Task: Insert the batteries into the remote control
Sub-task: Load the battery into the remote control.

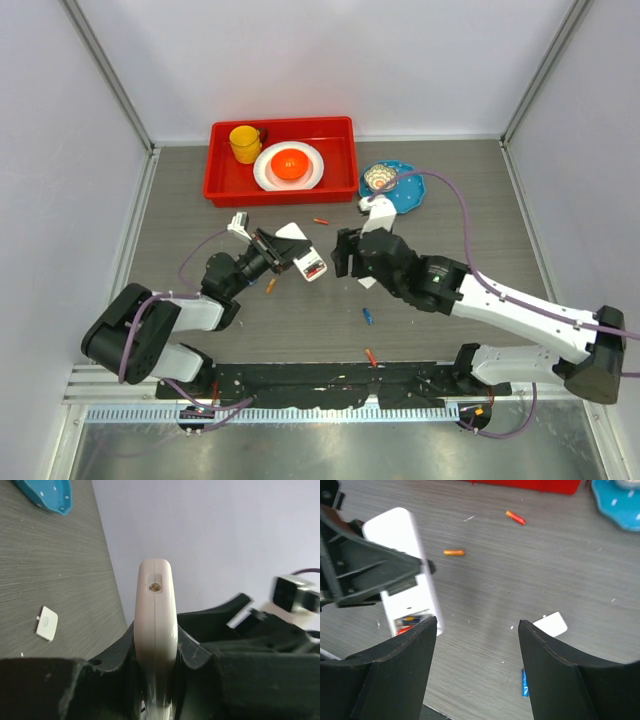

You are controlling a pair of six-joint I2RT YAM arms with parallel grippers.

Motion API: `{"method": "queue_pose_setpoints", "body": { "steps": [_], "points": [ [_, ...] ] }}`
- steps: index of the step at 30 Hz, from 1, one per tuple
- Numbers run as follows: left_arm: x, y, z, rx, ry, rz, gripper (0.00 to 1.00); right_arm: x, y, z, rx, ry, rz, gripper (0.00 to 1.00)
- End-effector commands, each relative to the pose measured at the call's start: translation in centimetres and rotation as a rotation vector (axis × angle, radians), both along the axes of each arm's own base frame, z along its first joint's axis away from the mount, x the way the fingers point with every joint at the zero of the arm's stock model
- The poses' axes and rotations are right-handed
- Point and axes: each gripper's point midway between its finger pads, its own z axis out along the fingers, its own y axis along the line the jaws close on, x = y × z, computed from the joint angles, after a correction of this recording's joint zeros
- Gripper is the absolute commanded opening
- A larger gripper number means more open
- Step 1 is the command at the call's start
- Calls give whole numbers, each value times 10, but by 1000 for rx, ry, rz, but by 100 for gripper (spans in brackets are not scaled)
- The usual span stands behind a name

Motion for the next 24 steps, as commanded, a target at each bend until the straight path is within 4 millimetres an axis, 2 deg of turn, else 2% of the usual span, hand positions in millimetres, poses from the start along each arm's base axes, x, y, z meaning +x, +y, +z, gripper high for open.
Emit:
{"method": "queue_pose_setpoints", "body": {
  "steps": [1,2,3,5,7,8,10,11,13,14,19,24],
  "points": [
    [-18,14,84,-157,-320,32,0,-8,19,8,447,153,79,73],
    [-19,14,88,-158,-335,34,0,3,13,27,560,125,75,73],
    [-21,15,90,-157,-347,38,0,0,12,13,592,162,76,73],
    [-23,18,96,-160,-375,48,0,-1,13,23,700,185,102,73],
    [-24,19,97,-161,-381,52,0,-7,18,21,748,206,151,74],
    [-24,19,97,-161,-381,52,0,-7,19,30,805,197,161,73],
    [-25,18,97,-161,-383,46,0,-7,17,25,842,201,158,73],
    [-25,19,97,-162,-381,47,0,-8,18,35,896,191,179,73],
    [-26,19,97,-161,-382,46,0,-7,18,28,922,209,181,73],
    [-27,19,97,-160,-384,44,0,-10,21,34,949,203,216,74],
    [-28,19,97,-162,-385,40,0,-9,28,25,957,240,239,73],
    [-29,20,99,-164,-391,38,0,-11,39,21,963,271,290,67]
  ]
}}
